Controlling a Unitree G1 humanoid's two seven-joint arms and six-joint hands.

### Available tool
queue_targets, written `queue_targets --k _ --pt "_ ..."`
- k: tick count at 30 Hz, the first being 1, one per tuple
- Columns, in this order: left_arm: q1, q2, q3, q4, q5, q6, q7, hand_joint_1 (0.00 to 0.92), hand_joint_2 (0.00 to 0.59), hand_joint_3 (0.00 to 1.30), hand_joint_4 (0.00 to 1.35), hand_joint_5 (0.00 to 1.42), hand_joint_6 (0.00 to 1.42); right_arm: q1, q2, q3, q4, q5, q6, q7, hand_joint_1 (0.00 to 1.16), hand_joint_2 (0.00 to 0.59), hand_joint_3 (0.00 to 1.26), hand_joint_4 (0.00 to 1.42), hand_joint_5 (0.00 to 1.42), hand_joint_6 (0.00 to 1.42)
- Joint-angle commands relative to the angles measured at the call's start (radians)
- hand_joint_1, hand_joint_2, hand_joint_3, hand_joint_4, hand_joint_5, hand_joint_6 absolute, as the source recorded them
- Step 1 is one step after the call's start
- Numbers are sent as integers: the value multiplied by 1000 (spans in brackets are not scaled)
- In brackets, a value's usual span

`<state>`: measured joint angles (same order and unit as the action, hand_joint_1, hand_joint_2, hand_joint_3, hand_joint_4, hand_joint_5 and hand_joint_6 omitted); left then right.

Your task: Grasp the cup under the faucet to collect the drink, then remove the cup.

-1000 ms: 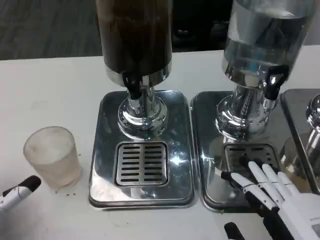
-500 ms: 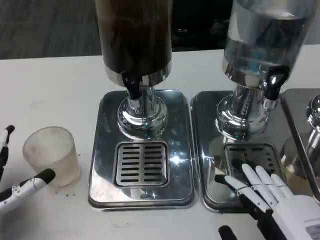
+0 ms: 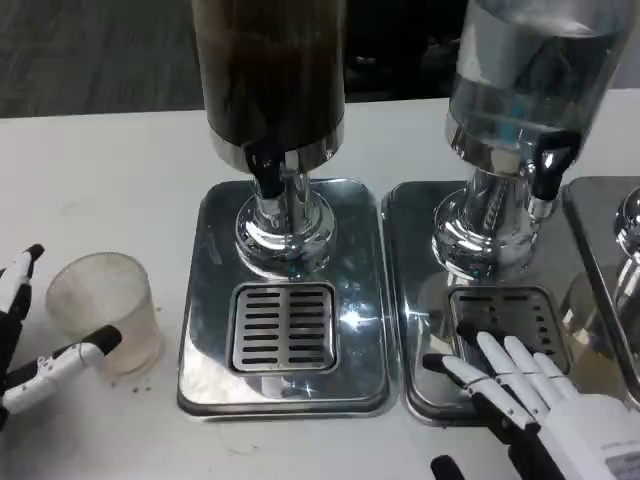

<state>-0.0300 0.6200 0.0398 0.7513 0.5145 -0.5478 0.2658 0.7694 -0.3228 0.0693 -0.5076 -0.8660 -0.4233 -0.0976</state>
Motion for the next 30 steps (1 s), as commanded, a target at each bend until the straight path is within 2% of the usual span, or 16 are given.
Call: queue_targets --k 1,13,30 --pt "-42 14 -41 52 9 -26 35 0 0 0 0 0 12 3 6 6 -8 -2 2 -21 477 480 171 1 0 30" --pt "-131 8 -118 188 9 -92 101 0 0 0 0 0 30 10 12 17 -10 -8 13 -30 477 480 177 9 0 32" --pt "-197 -3 -183 298 4 -163 139 0 0 0 0 11 52 18 21 33 -17 -13 26 -33 477 480 178 22 0 44"
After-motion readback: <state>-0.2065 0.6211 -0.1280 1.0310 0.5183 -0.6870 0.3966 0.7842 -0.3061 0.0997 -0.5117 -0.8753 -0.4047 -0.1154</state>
